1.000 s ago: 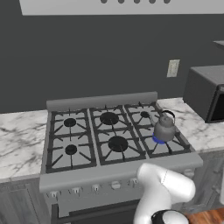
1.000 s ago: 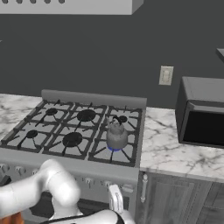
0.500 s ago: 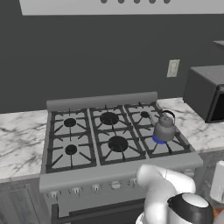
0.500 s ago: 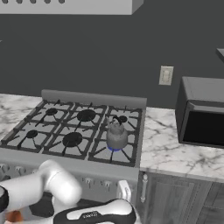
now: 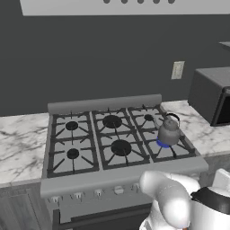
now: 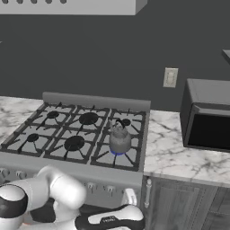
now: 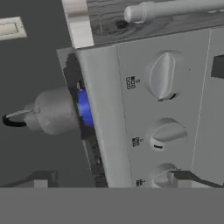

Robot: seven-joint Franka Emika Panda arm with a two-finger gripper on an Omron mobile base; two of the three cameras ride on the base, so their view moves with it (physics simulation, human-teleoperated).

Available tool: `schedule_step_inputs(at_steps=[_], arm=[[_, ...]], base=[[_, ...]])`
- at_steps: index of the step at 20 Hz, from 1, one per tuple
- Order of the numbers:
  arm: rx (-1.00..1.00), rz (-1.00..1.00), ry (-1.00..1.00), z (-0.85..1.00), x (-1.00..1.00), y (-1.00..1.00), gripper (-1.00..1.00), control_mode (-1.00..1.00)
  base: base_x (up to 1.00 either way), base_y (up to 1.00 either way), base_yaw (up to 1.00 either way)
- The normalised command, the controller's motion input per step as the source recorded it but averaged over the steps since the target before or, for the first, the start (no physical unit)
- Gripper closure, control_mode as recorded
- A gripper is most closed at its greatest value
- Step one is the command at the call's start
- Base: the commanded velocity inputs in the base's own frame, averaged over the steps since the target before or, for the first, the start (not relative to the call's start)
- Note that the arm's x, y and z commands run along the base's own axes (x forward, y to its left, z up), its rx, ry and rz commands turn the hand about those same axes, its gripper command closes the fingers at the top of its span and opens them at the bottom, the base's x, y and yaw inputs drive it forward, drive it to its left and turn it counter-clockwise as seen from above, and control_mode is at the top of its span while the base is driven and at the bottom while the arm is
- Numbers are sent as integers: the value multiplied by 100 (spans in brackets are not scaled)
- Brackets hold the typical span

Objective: The kettle is done boiling. Turn off the stove, then wait for 300 timesteps before moving the kettle to the dining table.

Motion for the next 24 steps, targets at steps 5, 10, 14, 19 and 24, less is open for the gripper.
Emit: schedule_step_inputs(at_steps=[5, 10, 14, 19, 24], arm=[[5, -1, 0, -36, 23, -11, -100, -100], [1, -2, 0, -24, 13, -12, -100, -100], [0, -5, 0, -3, 16, -11, -100, -100], [0, -6, 0, 0, 27, -1, -100, -100], [0, -3, 0, -3, 30, 0, -100, -100]], base=[[0, 0, 0], [0, 0, 0], [0, 0, 0], [0, 0, 0], [0, 0, 0]])
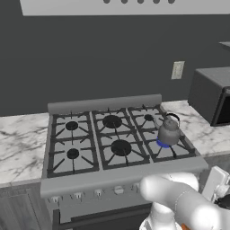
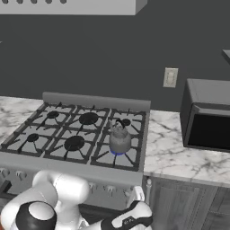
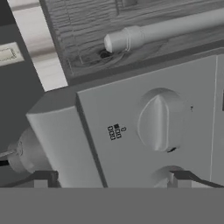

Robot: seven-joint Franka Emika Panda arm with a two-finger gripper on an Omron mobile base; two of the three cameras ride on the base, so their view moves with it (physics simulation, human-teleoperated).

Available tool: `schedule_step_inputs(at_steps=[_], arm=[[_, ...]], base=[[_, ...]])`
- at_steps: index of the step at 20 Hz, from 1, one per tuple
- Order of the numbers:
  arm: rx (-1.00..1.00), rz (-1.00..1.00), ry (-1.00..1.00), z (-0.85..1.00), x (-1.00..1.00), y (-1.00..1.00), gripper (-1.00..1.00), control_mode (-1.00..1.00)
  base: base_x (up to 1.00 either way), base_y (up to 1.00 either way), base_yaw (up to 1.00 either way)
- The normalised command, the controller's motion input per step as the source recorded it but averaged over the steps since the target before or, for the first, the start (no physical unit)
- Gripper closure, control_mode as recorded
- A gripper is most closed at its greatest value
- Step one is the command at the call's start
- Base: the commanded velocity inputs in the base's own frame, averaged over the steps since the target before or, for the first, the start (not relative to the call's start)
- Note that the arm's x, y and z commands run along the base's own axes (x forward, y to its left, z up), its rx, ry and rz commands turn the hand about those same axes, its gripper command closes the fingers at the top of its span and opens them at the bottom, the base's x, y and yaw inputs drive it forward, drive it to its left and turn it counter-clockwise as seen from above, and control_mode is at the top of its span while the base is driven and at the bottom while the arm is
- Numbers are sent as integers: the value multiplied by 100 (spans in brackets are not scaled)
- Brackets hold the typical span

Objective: The kettle is done boiling. Turn off the stove, then wait for 300 timesteps before moving the kettle to the dining table.

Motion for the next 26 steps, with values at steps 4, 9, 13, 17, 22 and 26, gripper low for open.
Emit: schedule_step_inputs(at_steps=[4, 9, 13, 17, 22, 26], arm=[[0, 0, 0, -13, 28, 0, -100, -100], [0, 0, 0, -36, 13, 0, -100, -100], [0, 0, 0, -33, 3, 0, -100, -100], [0, 0, -1, -18, 6, 0, -100, -100], [0, 0, 0, -7, 27, 0, -100, -100], [0, 0, 0, -27, 29, 0, -100, -100]], base=[[0, 0, 0], [0, 0, 0], [0, 0, 0], [0, 0, 0], [0, 0, 0], [0, 0, 0]])
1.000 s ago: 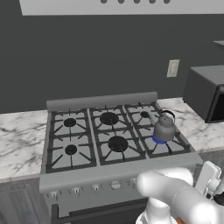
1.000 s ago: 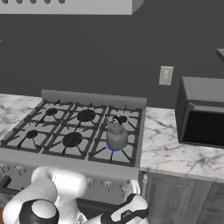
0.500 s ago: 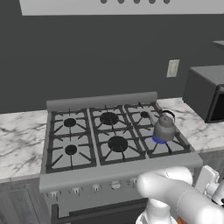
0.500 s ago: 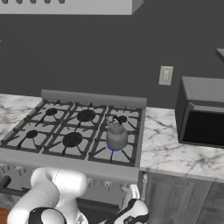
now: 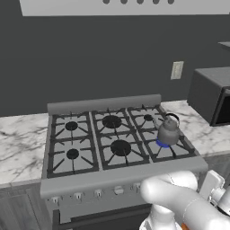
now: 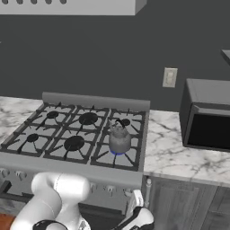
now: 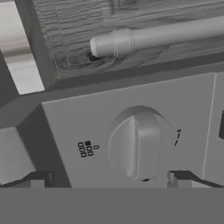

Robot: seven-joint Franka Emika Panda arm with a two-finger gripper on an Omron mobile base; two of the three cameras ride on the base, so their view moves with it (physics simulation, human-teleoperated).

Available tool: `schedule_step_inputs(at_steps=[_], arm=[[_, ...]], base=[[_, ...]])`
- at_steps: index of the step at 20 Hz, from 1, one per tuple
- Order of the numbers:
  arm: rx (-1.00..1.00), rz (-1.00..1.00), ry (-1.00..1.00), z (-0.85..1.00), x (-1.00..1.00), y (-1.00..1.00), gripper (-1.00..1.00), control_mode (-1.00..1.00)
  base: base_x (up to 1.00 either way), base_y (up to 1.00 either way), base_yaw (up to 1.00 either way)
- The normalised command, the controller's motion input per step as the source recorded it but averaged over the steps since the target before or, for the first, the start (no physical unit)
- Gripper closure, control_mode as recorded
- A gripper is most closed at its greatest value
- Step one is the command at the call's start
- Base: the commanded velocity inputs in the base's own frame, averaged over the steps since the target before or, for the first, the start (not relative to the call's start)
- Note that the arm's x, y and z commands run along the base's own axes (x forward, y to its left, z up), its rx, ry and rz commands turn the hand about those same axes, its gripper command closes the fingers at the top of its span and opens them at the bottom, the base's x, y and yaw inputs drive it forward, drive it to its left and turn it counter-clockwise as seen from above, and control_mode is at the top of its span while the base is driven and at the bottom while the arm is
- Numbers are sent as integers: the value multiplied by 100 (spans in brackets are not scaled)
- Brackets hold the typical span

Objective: The kettle is done boiling. Turn off the stove, then wait for 300 timesteps before moving the kettle to the dining table.

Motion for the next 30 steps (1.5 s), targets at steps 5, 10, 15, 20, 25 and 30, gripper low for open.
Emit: schedule_step_inputs(at_steps=[5, 10, 15, 20, 25, 30], arm=[[0, 0, 1, -22, 44, 0, -100, -100], [0, 0, 3, -26, 42, 0, -100, -100], [0, 0, 13, -46, 35, 2, -100, -100], [0, 0, 14, -37, 18, 0, -100, -100], [0, 0, 11, -28, 28, 1, -100, -100], [0, 0, 1, -13, 6, 12, -100, -100]], base=[[0, 0, 0], [0, 0, 0], [0, 0, 0], [0, 0, 0], [0, 0, 0], [0, 0, 0]])
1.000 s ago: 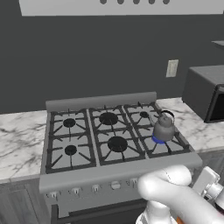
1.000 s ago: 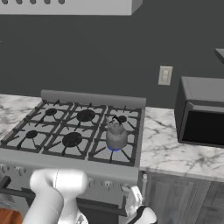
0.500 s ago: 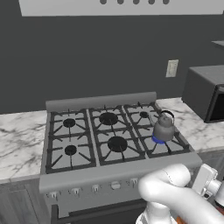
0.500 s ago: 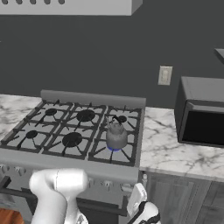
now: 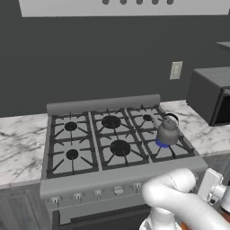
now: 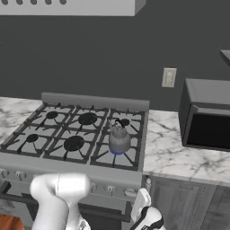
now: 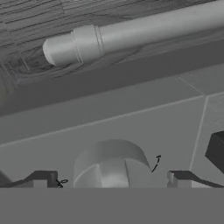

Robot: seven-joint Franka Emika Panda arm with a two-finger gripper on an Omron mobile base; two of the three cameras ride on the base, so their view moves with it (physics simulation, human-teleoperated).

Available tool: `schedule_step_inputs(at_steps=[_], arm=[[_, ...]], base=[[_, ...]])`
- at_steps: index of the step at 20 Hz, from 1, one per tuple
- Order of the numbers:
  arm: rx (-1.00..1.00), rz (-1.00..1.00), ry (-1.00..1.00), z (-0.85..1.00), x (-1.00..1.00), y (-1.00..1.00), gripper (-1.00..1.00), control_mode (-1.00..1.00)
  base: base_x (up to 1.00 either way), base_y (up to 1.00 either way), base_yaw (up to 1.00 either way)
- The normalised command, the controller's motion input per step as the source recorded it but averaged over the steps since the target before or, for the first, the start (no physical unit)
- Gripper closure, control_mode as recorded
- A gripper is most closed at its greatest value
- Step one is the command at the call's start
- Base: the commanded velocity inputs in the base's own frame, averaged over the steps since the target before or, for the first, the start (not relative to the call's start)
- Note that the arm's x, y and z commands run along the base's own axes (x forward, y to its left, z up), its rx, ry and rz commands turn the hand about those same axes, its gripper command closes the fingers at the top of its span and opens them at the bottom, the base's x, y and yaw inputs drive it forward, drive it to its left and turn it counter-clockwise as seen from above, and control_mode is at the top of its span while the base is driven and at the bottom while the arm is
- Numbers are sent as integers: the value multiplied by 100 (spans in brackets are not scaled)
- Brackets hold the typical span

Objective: The kettle is done boiling. Turn off the stove, then wait for 300 timesteps before moving the kettle to the dining table.

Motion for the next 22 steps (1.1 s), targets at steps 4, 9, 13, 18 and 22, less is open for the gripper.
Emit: schedule_step_inputs(at_steps=[4, 9, 13, 18, 22], arm=[[0, 0, -1, 0, 0, 23, -100, -100], [0, 0, -1, 3, 0, 33, 100, -100], [0, 0, 0, 0, 0, 29, 100, -100], [6, 1, 0, 0, -2, 3, 100, -100], [15, 0, 0, -1, 0, 4, 100, -100]], base=[[0, 0, 0], [0, 0, 0], [0, 0, 0], [0, 0, 0], [0, 0, 0]])
